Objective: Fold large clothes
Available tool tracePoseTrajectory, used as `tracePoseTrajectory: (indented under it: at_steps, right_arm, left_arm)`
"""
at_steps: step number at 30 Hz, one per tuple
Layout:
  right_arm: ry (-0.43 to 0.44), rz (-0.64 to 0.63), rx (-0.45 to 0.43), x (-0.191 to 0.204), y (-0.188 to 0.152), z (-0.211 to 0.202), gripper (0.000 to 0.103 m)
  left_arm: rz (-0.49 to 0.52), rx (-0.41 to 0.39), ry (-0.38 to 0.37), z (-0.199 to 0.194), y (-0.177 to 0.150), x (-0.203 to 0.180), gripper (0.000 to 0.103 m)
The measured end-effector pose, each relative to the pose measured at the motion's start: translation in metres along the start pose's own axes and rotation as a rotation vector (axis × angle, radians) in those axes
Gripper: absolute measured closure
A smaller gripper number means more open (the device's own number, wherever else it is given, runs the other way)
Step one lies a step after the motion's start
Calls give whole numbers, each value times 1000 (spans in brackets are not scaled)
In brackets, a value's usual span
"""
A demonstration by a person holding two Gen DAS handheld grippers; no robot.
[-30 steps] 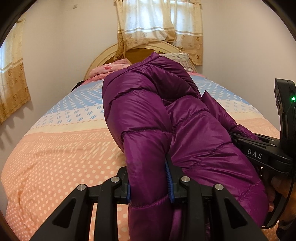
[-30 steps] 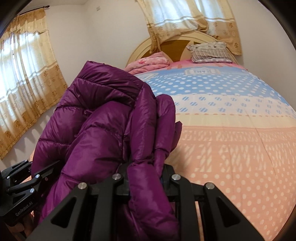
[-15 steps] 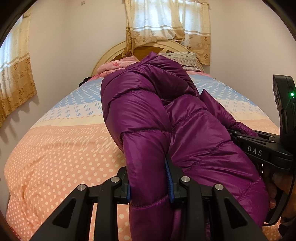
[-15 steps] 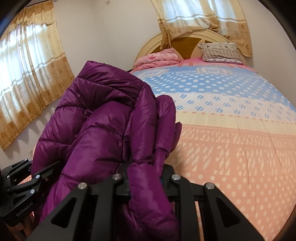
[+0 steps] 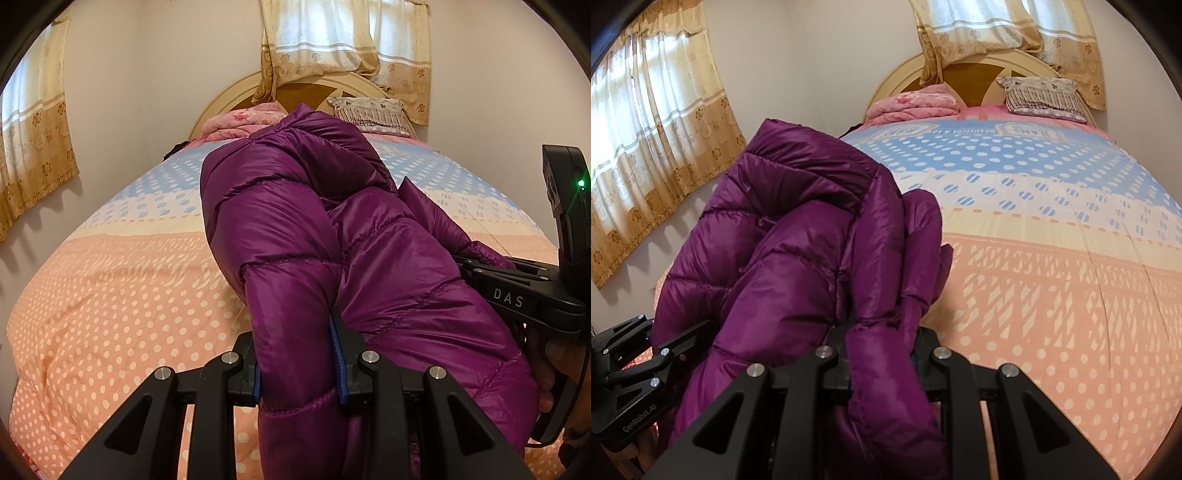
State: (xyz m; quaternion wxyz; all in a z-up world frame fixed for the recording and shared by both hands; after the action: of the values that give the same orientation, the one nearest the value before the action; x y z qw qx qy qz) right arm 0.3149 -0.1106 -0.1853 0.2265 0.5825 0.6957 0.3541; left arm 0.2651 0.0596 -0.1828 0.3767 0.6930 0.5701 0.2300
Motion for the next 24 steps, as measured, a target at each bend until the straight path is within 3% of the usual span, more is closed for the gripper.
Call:
tracePoseTrajectory:
  at_steps: [5, 24]
  right_arm:
    - [-8, 6, 25, -1, -6, 9, 81]
    - [-47, 73, 74, -12, -32, 24, 77]
  left_arm:
    - [-15, 35, -7, 11, -6, 5, 72]
    - [-62, 37, 24, 33, -36, 19, 37]
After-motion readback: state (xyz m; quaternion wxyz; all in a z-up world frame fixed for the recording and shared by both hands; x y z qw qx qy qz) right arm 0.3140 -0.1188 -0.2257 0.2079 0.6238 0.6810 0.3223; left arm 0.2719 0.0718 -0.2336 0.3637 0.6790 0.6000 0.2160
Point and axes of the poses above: each gripper's, at about its wrist camera, not at the fingertips, and z roughly the way its jaws point, x to its left, y to its top, the point moved 4 cm from there along z, roughly the way its jaws point, and after that the axes turned 11 degrees about -y, right-handed, at the moved point
